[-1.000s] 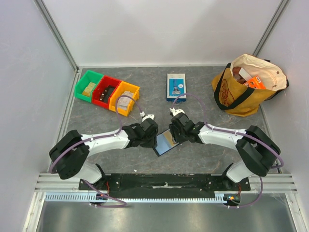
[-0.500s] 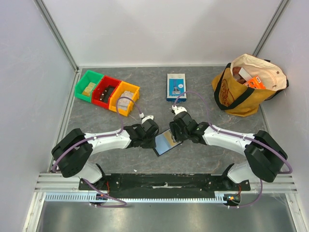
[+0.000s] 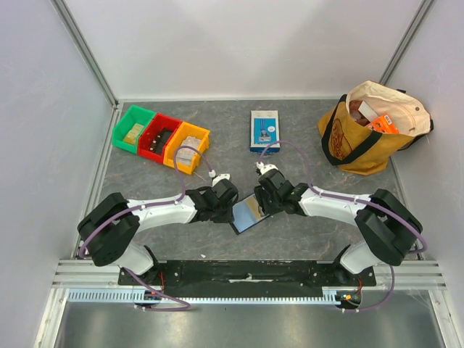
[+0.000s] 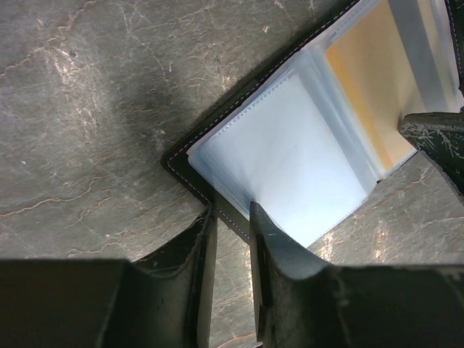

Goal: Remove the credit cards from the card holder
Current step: Remove the credit card from the card holder.

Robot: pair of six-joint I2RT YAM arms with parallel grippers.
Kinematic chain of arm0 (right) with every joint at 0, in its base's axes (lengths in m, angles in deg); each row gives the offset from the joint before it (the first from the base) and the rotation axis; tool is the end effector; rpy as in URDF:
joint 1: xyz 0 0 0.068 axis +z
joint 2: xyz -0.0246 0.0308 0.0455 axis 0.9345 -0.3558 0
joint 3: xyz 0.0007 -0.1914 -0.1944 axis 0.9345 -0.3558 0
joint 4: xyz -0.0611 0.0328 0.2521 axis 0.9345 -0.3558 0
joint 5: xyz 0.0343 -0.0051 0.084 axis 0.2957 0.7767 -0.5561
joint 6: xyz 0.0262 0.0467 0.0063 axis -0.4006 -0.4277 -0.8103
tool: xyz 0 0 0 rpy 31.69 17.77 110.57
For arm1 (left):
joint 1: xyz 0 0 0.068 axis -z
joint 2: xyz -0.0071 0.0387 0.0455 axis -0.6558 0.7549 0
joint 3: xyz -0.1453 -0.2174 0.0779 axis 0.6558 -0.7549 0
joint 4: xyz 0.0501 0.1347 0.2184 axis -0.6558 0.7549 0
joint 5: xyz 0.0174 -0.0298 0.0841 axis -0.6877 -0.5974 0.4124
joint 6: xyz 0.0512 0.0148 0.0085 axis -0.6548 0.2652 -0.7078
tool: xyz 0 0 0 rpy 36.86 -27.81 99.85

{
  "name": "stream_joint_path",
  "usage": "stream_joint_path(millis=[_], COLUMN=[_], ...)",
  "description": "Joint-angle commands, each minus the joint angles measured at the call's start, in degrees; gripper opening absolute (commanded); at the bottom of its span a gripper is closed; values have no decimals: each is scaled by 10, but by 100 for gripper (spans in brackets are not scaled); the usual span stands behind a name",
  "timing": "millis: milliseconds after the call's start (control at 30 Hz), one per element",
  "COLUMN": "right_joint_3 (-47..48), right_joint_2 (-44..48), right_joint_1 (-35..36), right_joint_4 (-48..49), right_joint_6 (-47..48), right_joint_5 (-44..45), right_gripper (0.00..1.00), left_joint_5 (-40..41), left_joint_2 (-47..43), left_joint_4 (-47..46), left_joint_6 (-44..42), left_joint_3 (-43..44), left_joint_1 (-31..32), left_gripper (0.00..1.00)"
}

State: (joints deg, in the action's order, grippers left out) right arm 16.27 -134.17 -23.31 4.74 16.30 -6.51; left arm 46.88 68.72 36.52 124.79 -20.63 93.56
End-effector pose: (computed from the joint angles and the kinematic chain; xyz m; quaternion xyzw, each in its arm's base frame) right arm 0.2001 0.2006 0.1596 -0.1664 0.9428 0.1191 0.2632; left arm 0.1710 -0.2155 0.1583 0.0231 0.9640 -0.1544 0.2151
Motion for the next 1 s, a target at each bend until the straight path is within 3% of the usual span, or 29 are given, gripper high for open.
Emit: stream_joint_path(millis=[0, 133, 967], right_joint_3=[-6, -2, 36], right_joint_2=[-14, -4, 98], right_joint_1=[-3, -3, -1], right_joint_4=[19, 14, -18], right_joint_6=[-3, -2, 18], right_joint_5=[-36, -43, -150], right_gripper=[53, 49, 49], left_joint_5=[11, 6, -9], left_joint_2=[8, 10, 20], left_joint_4=[-7, -10, -30], left_joint_6=[17, 16, 16], left_joint_3=[-7, -5, -4], left_joint_1=[3, 4, 3], left_gripper=[29, 29, 27])
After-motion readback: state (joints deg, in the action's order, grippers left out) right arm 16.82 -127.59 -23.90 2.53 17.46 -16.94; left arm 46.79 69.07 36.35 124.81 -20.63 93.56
